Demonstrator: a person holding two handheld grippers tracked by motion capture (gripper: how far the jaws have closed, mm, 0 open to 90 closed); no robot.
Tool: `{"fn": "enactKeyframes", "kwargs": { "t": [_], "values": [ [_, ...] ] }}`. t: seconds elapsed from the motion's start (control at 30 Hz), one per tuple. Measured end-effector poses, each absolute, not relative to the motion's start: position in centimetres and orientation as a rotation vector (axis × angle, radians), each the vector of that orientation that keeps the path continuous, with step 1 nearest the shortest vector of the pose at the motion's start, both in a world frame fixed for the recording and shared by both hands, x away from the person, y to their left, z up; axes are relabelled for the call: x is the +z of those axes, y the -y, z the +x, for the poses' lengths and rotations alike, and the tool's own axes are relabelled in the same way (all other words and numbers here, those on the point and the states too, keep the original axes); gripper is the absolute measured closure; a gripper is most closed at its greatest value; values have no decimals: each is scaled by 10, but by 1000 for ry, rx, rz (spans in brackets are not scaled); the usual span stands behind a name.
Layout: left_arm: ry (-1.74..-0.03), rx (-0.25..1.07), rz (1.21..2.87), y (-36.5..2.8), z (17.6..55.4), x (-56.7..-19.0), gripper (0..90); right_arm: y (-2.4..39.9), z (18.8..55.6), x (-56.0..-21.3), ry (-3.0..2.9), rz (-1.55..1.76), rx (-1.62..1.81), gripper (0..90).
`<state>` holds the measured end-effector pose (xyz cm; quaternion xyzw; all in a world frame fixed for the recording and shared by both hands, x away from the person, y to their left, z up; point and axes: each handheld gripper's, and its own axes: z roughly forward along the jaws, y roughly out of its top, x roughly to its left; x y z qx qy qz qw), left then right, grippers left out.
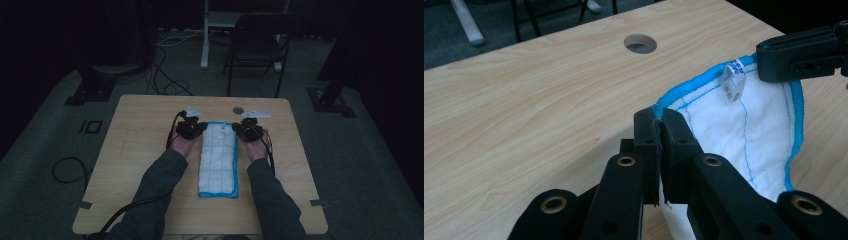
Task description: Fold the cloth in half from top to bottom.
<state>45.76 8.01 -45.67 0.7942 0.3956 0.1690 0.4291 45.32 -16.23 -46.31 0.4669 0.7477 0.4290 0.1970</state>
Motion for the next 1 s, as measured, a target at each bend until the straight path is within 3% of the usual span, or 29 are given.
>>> {"fn": "enactKeyframes", "kwargs": {
  "t": [1.0],
  "values": [
    [-874,402,1963,-91,407,-443,875,169,399,-448,-2109,1189,1261,862]
  ]
}}
